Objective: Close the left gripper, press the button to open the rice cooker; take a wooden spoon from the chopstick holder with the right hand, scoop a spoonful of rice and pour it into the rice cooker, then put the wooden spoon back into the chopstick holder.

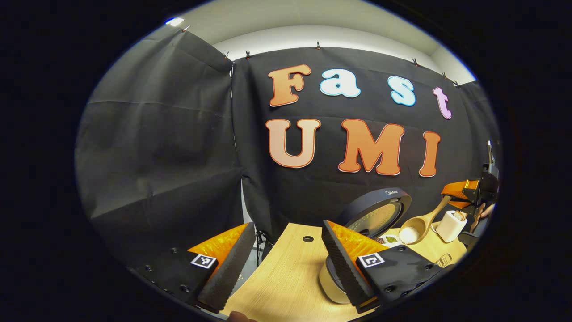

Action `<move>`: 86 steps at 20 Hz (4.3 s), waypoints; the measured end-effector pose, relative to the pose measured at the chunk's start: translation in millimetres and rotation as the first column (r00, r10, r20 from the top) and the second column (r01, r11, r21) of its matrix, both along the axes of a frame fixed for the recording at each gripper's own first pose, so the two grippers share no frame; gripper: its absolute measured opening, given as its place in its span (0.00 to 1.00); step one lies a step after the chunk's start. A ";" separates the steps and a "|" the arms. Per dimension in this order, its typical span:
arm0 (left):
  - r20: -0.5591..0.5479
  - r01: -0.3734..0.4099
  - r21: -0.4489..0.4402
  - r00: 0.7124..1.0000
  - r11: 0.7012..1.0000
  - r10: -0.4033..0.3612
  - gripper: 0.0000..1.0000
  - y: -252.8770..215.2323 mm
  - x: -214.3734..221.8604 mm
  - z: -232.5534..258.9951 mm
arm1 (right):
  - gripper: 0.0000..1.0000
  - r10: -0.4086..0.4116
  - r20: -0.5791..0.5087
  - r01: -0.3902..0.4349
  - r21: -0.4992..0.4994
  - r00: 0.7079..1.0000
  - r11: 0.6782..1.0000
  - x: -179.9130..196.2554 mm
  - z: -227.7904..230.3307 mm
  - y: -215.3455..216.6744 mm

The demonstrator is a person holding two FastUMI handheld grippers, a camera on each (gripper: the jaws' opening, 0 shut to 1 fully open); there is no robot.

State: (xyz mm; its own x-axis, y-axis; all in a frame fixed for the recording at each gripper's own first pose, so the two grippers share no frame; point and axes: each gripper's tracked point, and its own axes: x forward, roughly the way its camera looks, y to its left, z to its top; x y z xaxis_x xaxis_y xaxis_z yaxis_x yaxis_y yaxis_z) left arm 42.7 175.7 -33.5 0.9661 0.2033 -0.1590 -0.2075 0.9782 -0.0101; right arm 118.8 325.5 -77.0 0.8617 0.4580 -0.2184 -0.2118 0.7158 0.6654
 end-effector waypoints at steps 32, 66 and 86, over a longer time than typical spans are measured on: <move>-0.019 -0.030 0.010 0.999 0.999 0.030 0.98 0.6 -2.5 -13.1 | 0.05 0.348 0.287 -0.181 -0.479 0.892 0.859 -32.3 8.7 86.4; 0.031 0.045 0.031 0.998 0.998 -0.046 0.98 -74.8 3.1 14.8 | 0.05 -0.104 0.232 0.194 -0.411 0.967 0.891 -19.7 -14.9 -256.2; 0.005 -0.017 0.047 1.000 0.999 0.016 0.97 -98.5 -14.3 19.8 | 0.05 -0.159 -0.096 0.119 -0.333 0.983 0.935 3.4 -201.0 -320.3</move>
State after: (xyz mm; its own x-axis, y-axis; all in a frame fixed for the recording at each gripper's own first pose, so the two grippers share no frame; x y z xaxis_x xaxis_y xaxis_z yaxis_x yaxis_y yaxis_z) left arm 28.4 77.2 -13.7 0.9633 0.2263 -0.1443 -0.2236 0.9741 0.0349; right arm 122.2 5.2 -278.0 0.8698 0.2224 -0.4405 -0.0279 0.9135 0.4060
